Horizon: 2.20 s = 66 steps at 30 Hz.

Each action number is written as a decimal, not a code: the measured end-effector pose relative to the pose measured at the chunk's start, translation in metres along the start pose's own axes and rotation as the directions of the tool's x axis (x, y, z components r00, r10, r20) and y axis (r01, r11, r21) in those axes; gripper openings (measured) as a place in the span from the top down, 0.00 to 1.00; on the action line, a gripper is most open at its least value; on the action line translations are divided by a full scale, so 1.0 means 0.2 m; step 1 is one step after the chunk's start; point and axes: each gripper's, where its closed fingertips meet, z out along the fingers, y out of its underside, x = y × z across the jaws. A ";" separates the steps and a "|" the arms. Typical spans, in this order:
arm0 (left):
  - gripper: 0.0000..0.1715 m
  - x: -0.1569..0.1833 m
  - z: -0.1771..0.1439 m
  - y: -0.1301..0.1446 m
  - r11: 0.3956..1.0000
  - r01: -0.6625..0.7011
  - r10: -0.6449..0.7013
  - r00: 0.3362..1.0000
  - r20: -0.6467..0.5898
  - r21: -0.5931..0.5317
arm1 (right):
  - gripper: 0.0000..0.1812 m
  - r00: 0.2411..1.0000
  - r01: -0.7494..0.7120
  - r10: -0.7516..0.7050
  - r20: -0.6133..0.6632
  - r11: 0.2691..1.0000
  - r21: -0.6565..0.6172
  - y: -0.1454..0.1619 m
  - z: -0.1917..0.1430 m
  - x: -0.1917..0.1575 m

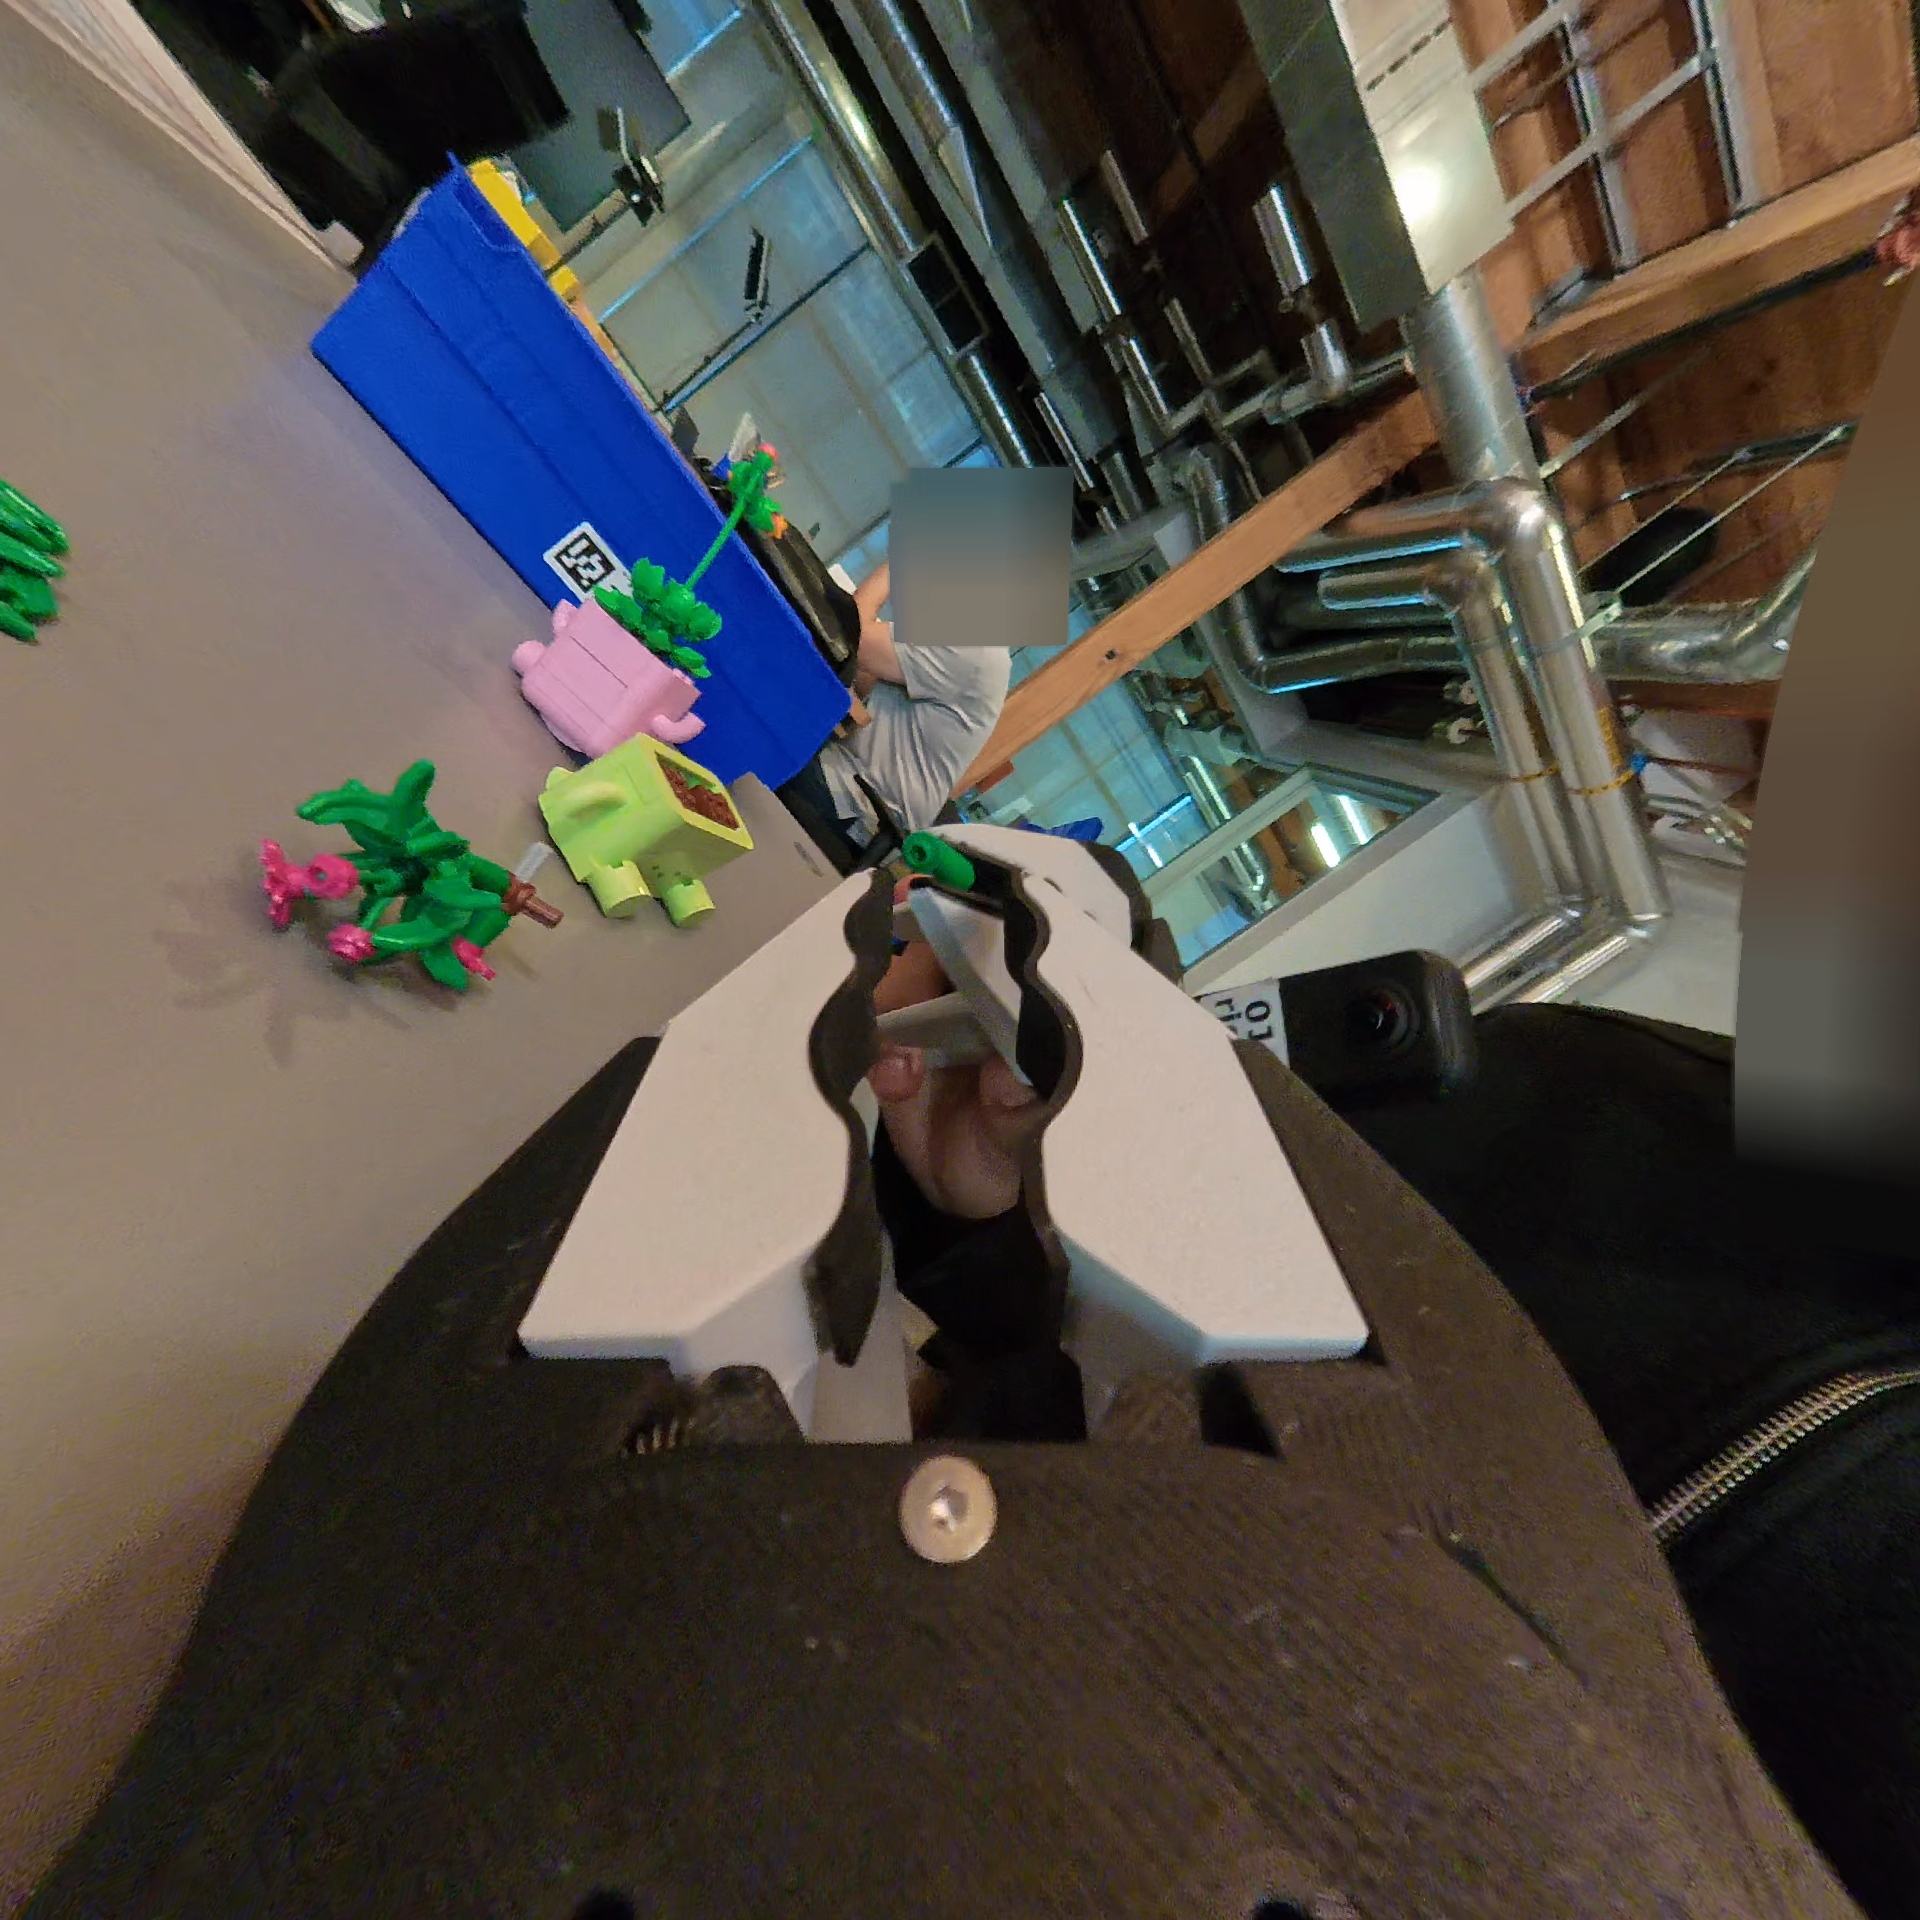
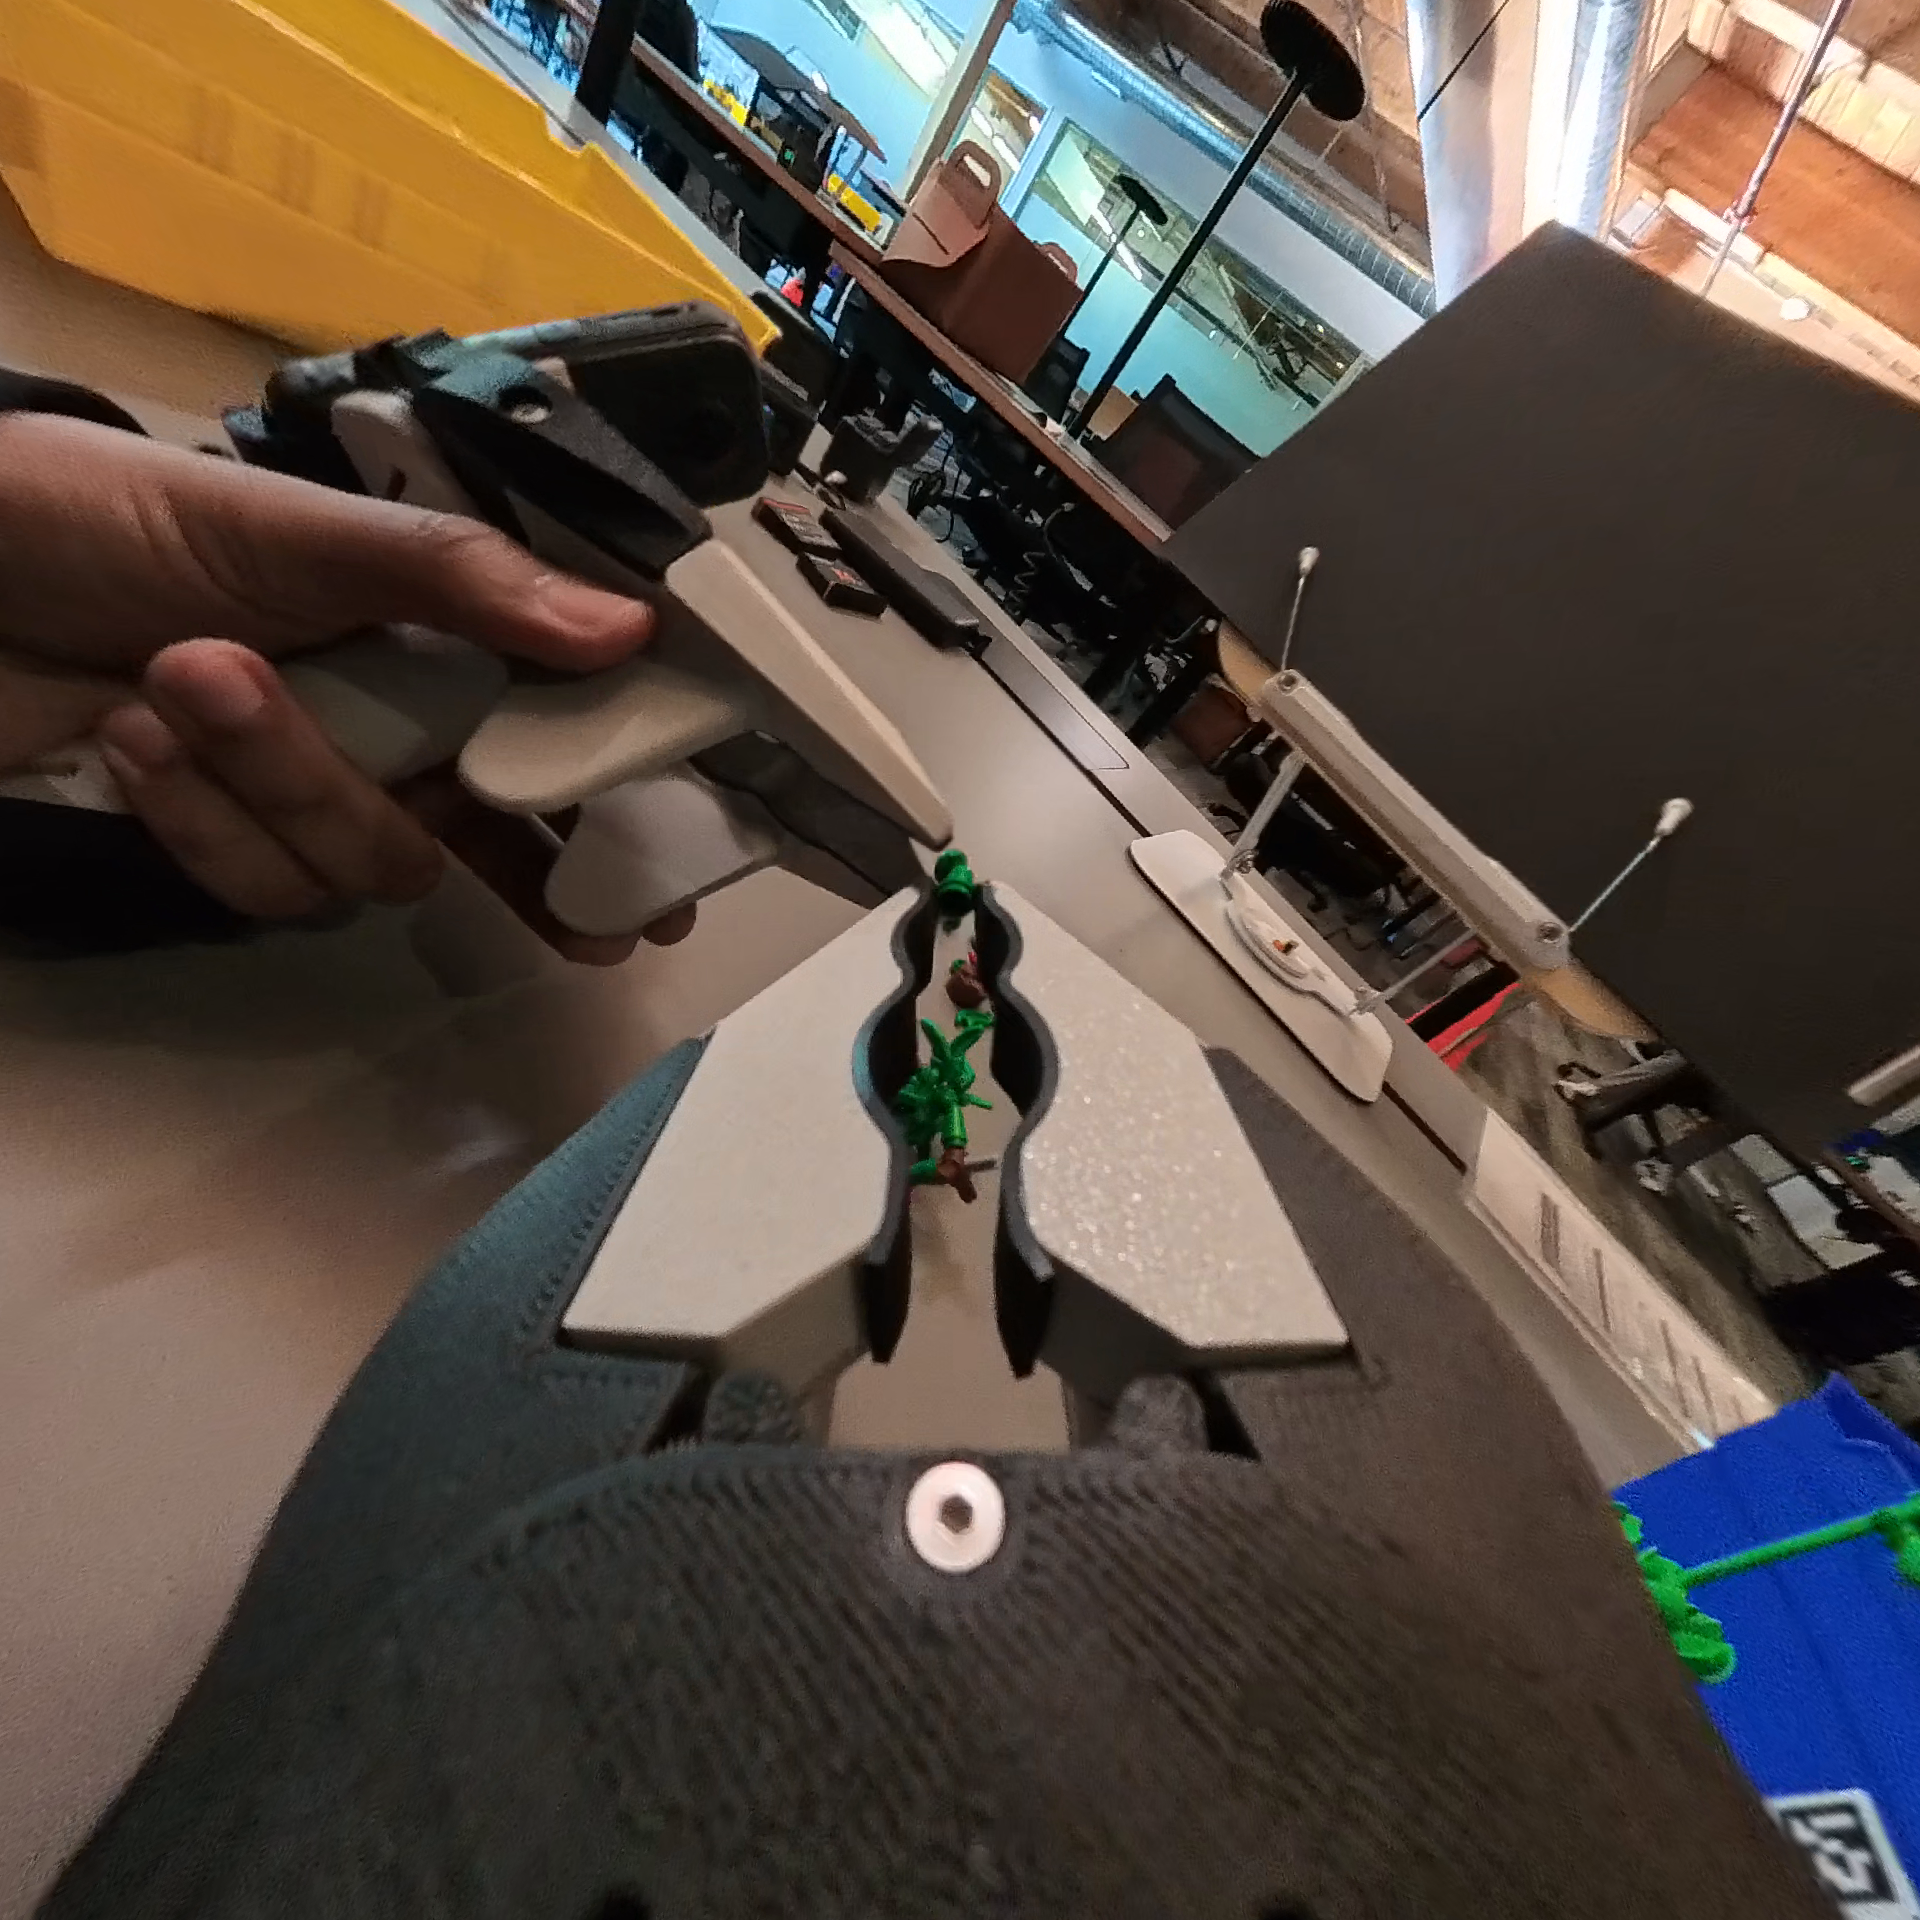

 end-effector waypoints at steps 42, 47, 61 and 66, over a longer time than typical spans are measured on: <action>0.87 0.00 0.00 0.07 0.477 -0.815 0.877 0.417 0.240 -0.329 | 0.98 0.572 -0.745 0.683 0.454 0.664 -0.059 -0.02 -0.04 -0.03; 0.78 0.07 -0.01 0.07 0.856 -0.495 0.508 0.859 0.064 -0.146 | 0.98 0.524 -0.765 0.654 0.546 0.643 -0.036 -0.07 -0.09 -0.02; 0.90 0.11 -0.01 0.13 0.943 -0.271 0.256 0.962 -0.100 -0.193 | 0.98 0.358 -0.816 0.606 0.710 0.572 -0.078 -0.12 -0.17 -0.06; 0.98 0.13 0.00 0.17 0.924 -0.313 0.293 0.949 -0.116 -0.221 | 0.98 0.354 -0.811 0.599 0.718 0.579 -0.083 -0.12 -0.17 -0.07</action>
